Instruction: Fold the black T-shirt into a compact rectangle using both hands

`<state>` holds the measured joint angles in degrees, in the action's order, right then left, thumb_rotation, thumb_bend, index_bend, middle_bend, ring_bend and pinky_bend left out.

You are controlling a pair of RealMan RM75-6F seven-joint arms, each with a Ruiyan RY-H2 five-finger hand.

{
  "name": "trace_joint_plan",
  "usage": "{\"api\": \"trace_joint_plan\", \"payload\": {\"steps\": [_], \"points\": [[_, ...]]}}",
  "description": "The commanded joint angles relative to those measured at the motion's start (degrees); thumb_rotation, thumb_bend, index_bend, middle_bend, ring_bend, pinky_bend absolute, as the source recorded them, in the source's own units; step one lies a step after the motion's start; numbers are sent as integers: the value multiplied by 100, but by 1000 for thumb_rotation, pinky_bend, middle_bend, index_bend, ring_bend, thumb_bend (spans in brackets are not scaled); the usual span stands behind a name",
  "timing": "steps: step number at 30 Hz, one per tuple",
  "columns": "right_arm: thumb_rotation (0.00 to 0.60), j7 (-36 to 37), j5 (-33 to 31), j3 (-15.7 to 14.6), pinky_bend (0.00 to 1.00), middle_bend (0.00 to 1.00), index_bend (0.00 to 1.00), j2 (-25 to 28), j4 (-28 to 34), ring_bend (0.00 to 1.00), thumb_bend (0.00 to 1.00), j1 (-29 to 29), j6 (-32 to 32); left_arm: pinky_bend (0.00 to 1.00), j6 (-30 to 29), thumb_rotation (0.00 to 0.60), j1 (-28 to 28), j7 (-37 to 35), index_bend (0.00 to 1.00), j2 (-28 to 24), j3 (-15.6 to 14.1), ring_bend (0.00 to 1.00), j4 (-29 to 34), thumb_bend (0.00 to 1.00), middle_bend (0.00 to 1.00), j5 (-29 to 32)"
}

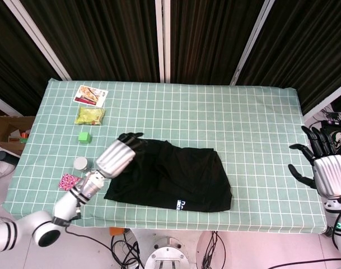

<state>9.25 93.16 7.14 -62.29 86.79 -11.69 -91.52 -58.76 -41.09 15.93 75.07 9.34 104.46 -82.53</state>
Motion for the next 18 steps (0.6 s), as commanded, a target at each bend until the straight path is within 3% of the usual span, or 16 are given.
{"api": "trace_joint_plan", "payload": {"steps": [1,10,18], "points": [[600,107,-22,14,0,65,386,52,-37,0,212,54,-74,186,481,600,-631,849,653,825,350,122,-29,612,263,586],[600,295,-65,-8,0,63,389,113,-132,0,212,151,-132,186,876,600,-1764,2466,651,2334,691,122,-905,612,263,2057],[600,326,-111,-8,0,62,389,112,-172,0,213,167,-90,185,1066,600,-2563,2898,651,3145,990,122,-1720,612,263,3030]]}}
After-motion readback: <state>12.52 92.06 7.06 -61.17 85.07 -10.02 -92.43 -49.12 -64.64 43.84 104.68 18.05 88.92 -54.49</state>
